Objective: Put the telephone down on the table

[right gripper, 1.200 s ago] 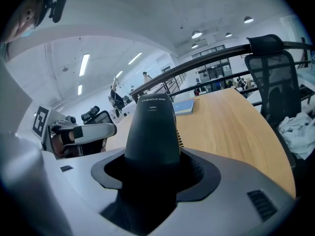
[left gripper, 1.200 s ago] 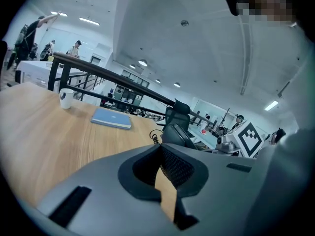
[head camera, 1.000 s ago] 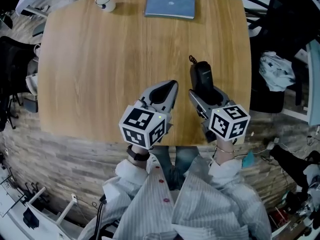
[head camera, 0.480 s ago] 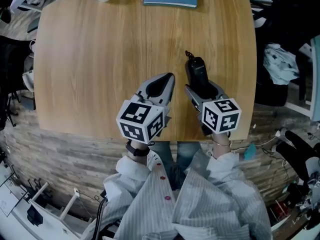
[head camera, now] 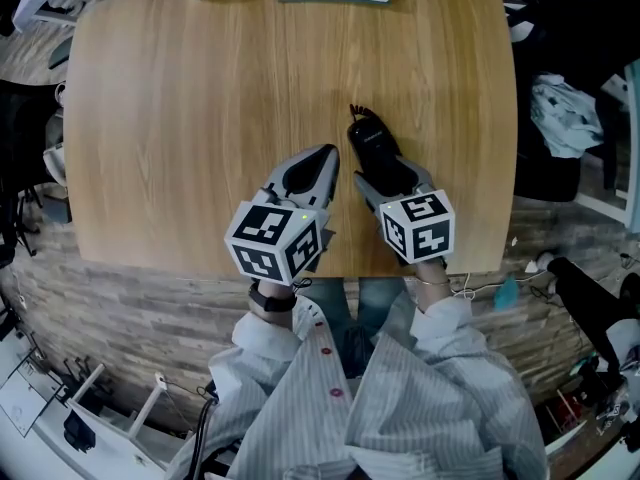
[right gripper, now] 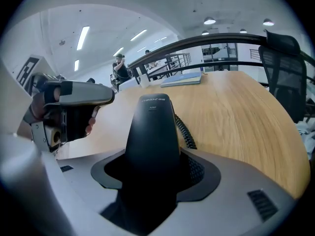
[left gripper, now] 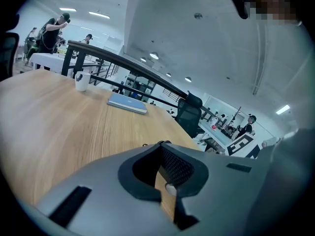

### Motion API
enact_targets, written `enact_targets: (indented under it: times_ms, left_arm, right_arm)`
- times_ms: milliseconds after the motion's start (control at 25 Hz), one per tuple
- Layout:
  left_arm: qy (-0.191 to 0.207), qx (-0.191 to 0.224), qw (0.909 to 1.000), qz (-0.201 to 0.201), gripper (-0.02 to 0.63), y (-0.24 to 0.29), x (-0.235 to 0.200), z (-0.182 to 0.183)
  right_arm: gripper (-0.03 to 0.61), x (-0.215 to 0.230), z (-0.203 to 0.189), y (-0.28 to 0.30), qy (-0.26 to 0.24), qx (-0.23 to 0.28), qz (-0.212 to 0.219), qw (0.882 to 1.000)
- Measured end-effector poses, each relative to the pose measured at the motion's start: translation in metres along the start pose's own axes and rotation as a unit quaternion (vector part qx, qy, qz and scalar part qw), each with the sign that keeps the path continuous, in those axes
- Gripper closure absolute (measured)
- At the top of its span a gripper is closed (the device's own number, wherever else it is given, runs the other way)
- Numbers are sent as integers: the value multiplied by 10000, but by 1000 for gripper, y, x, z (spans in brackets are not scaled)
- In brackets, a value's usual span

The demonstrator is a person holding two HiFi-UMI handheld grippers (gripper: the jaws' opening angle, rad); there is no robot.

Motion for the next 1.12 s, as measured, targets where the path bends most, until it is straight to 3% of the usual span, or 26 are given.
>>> enact_targets:
  times_ms: [1120]
  left_arm:
    - [-243, -52, 9996, 140, 603, 4, -5, -13]
  right_arm:
    - [288, -1, -17, 16, -649, -265, -437, 9966]
Point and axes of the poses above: the fingertips, and each gripper's own axes: y forward along the fingers, x to its right, z out of its top, the point moved 3 cm from there along -y, backward along the fingers, and after that the axes turned 8 degrees about y, right-handed, at the moved point
